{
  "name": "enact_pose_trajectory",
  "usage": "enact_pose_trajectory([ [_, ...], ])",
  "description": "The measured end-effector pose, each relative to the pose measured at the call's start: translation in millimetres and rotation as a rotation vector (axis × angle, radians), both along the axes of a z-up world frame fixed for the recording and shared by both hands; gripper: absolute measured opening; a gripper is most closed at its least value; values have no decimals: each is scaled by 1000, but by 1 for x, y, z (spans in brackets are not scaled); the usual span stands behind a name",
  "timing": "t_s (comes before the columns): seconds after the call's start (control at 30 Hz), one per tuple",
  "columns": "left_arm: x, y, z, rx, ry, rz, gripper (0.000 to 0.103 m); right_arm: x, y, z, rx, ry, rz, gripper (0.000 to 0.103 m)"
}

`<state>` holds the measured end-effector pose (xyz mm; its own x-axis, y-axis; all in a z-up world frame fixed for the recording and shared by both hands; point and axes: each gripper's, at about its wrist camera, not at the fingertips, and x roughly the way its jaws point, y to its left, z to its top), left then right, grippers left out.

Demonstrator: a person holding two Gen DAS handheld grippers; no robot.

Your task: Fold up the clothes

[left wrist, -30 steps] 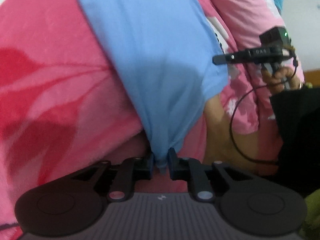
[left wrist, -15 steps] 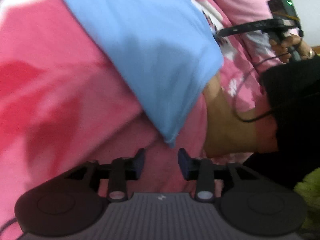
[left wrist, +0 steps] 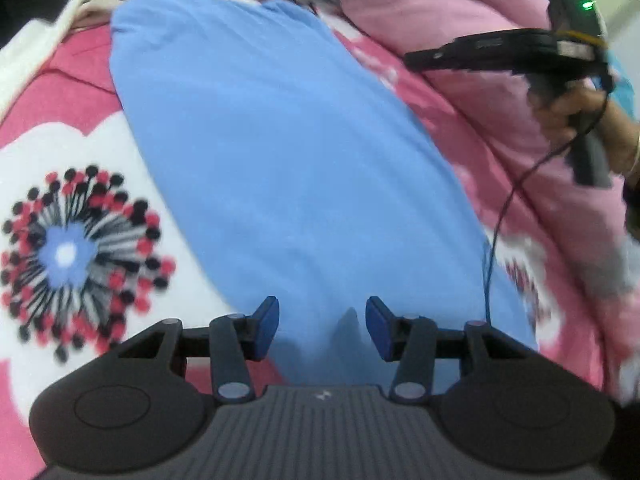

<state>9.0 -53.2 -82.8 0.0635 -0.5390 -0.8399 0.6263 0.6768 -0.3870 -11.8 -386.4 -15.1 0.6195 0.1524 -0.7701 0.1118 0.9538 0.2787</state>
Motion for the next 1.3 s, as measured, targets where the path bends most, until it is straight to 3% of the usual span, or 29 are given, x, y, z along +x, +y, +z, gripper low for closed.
enact_pose_trajectory([
  [0.13,2,-4,-17,-46,3,62,48,43,6,-17,-3,-50,-6,8],
  [0.3,2,7,-22,-91,-10,44,48,94,17,-24,-113,-99,78,8],
  [0.33,6,9,-19,-96,-9,40,48,104,18,-25,-137,-111,86,10],
  [0.43,12,13,-18,-113,-3,37,48,131,12,-29,-137,-130,84,29],
  [0.6,13,21,-23,-152,20,61,48,169,6,-45,-97,-67,109,29],
  [0.63,12,24,-22,-160,23,67,48,170,6,-46,-92,-61,118,8],
  [0.67,12,28,-21,-167,27,73,48,167,7,-45,-94,-78,118,1],
  [0.77,11,36,-21,-184,37,84,48,140,7,-26,-118,-245,82,1],
  [0.83,12,35,-22,-187,44,82,48,130,4,-26,-172,-300,44,1],
  [0.9,14,32,-23,-186,50,79,48,135,-4,-40,-194,-268,17,1],
  [1.03,14,23,-26,-188,55,77,48,153,-23,-70,-131,-181,-55,4],
  [1.2,13,27,-25,-192,54,73,48,137,-17,-52,-210,-267,-142,17],
  [1.3,15,29,-27,-201,68,78,48,141,-8,-41,-156,-312,-65,21],
])
